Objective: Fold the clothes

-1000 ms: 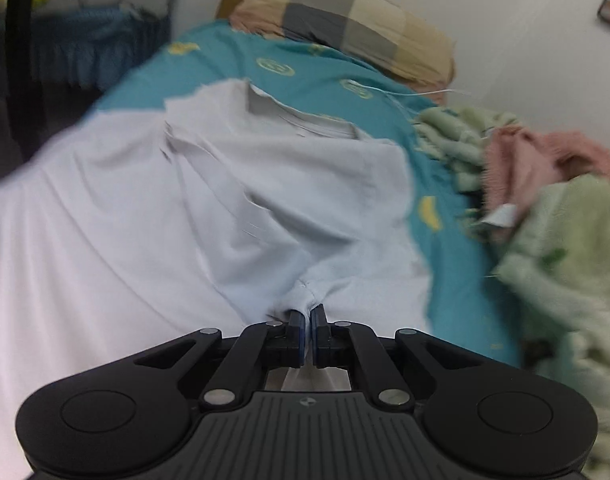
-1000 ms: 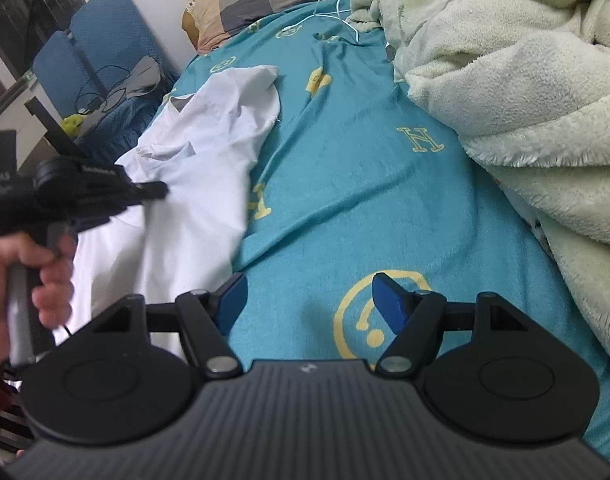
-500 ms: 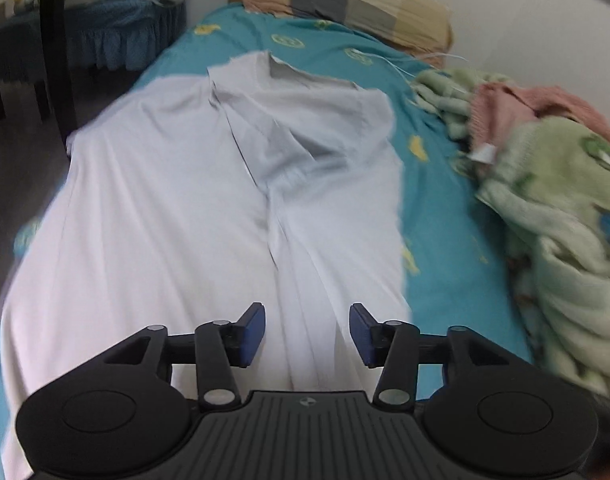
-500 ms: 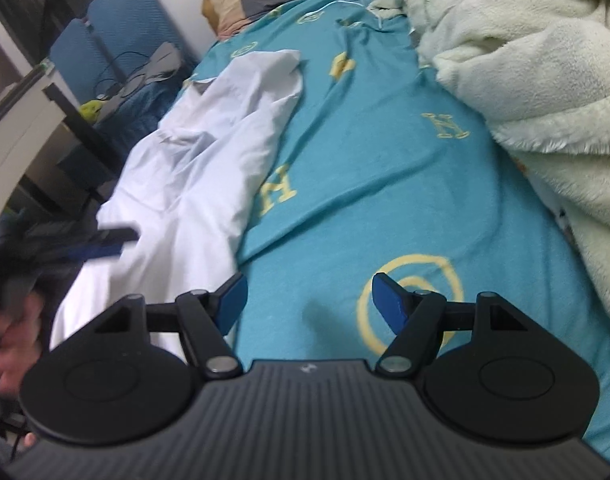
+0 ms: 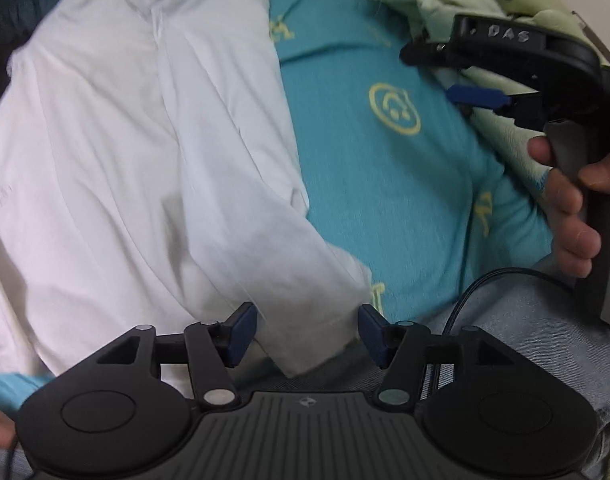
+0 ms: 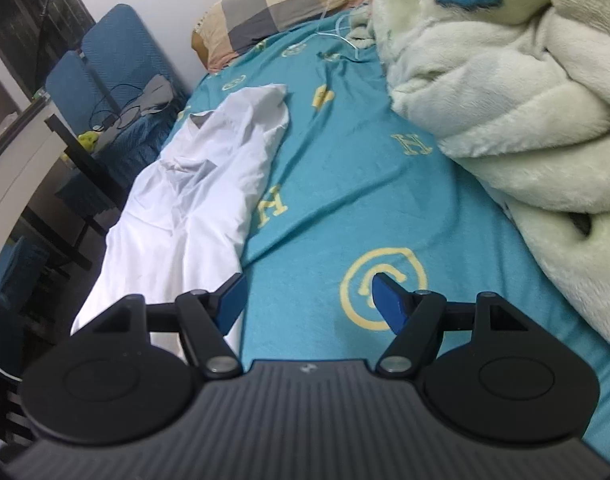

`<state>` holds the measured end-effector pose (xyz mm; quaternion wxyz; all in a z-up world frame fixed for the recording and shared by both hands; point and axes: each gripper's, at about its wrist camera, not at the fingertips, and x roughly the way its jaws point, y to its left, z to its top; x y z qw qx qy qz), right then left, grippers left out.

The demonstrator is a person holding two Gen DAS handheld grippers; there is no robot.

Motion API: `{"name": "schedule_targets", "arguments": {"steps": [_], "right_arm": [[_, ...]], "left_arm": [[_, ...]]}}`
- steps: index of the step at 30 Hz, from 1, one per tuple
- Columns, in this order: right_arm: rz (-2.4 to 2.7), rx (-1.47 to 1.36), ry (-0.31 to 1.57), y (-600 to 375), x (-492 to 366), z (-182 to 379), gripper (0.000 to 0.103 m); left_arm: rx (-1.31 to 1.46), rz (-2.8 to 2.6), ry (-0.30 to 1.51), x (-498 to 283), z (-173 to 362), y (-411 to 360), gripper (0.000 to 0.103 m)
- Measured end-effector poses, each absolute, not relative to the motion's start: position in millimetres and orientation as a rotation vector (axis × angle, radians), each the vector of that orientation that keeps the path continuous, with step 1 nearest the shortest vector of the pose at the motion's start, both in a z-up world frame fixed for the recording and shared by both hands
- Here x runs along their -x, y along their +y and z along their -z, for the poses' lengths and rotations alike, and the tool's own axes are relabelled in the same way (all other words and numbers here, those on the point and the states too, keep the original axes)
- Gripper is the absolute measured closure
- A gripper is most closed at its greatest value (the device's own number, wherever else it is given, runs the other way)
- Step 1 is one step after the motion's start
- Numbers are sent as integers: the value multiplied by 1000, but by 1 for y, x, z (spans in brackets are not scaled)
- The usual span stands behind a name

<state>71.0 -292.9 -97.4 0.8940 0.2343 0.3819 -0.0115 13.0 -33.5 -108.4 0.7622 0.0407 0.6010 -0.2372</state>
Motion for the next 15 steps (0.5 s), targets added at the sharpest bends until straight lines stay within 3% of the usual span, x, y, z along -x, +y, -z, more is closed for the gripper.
{"name": "schedule_targets", "arguments": {"steps": [1, 3, 4, 5, 10, 15], "right_arm": [[27, -490, 798, -294, -70, 99, 32], [15, -511, 809, -294, -70, 101, 32], [2, -525, 814, -294, -70, 102, 32], [-10, -538, 819, -295, -70, 104, 32], [-59, -606, 836, -296, -69, 110, 32], [-71, -629, 842, -293, -72, 113, 32]], "left_arm": [[-77, 508, 1323, -14, 111, -33, 48], [-64, 494, 1335, -16, 112, -28, 68], [-60, 494, 1337, -18, 110, -25, 84], [-57, 499, 1339, -19, 107, -20, 94], [-184, 516, 1356, -27, 80, 1, 99], [-389, 432, 1356, -32, 77, 22, 98]]}}
